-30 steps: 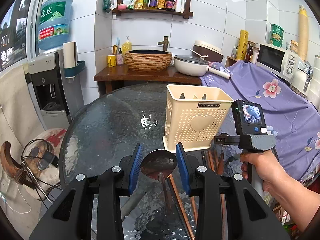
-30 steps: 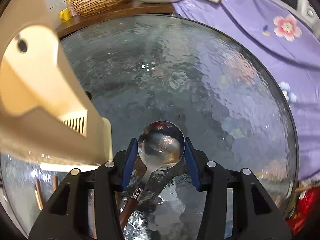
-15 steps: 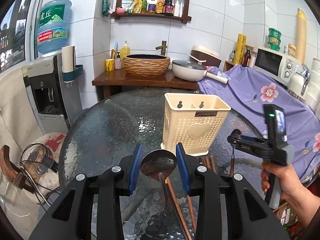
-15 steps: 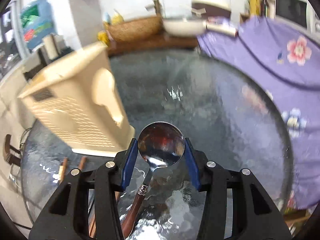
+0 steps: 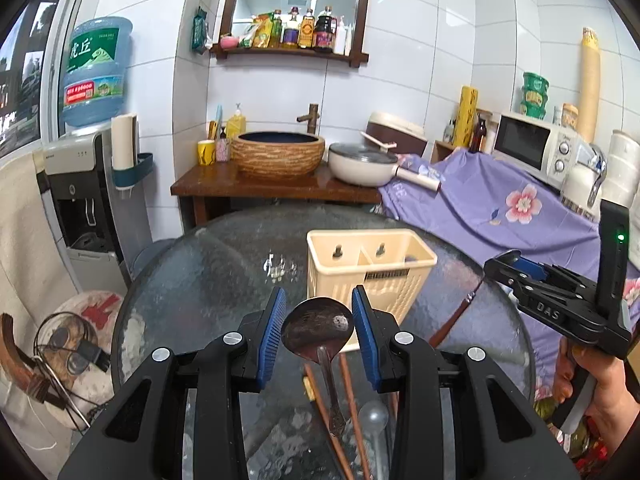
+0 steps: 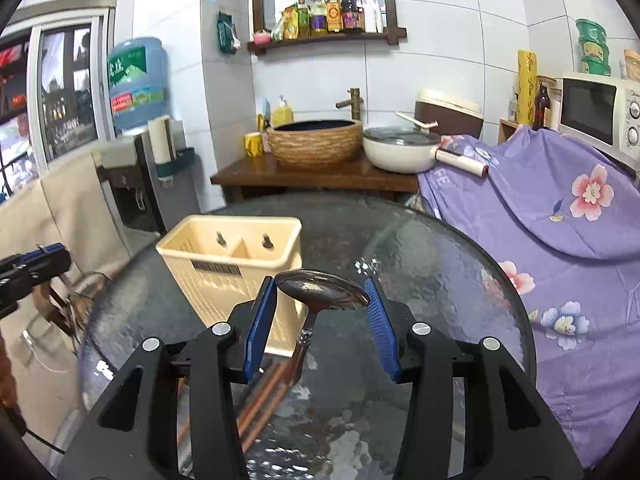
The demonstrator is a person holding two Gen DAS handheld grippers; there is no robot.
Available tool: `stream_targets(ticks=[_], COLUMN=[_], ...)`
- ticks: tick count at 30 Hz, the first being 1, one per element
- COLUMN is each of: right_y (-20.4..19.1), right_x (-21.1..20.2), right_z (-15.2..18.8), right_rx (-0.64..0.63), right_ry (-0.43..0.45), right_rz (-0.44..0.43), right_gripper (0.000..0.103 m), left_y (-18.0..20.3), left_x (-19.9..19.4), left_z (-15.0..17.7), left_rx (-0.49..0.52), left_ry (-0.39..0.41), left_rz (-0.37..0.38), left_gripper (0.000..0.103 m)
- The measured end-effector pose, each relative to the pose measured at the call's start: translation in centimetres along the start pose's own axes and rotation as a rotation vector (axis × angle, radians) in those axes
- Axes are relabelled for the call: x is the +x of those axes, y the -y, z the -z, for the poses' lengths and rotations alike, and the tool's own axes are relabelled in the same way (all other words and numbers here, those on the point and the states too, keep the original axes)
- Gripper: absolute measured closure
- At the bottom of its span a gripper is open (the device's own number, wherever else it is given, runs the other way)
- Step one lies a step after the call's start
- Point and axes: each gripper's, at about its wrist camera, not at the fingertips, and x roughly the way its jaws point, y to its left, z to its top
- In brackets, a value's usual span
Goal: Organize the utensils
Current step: 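Carry the spoon with the right gripper over the cream caddy, then lower the spoon into the caddy and open the right gripper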
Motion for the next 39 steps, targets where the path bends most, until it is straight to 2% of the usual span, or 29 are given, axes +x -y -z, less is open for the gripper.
stream_targets(ticks=[7, 12, 16, 19, 23, 29, 39], right_y=[-0.7, -2.2, -3.2, -3.9, -4.3, -3.9, -4.1], right_x=[-2.2, -3.3, -2.9, -1.3, 1.3, 5.0, 7.8], right_z=[-5.3, -9.9, -12.8, -13.7, -12.9, -9.3, -5.1], right_rx=[-0.02, -0.027, -0.032, -0.039, -0.04, -0.039, -0.07], right_ry=[0.044, 0.098, 0.137, 0.133, 0.101, 0.02, -0.054], right_rz=[-0.011, -0.025, -0.007, 0.018, 0.042, 0.037, 0.001], right_gripper=[0.057, 0.057, 0.057, 0.057, 0.057, 0.057, 0.057], left_y=[0.4, 1.0, 1.5, 1.8, 2.4, 2.1, 1.4], left_x=[0.2, 1.7, 3.0, 4.0, 6.0, 9.0, 11.1], left_z=[-5.4, -9.5, -11.7, -12.3, -11.2, -7.7, -3.7], left_rx=[-0.019, -0.045, -0.057, -0.051, -0.024, -0.021, -0.008], left_ry=[0.046, 0.063, 0.111, 0.147, 0.169, 0.101, 0.022], left_rz=[0.025, 0.027, -0.008, -0.041, -0.097, -0.109, -0.101], left_gripper=[0.069, 0.069, 0.069, 0.069, 0.069, 0.069, 0.069])
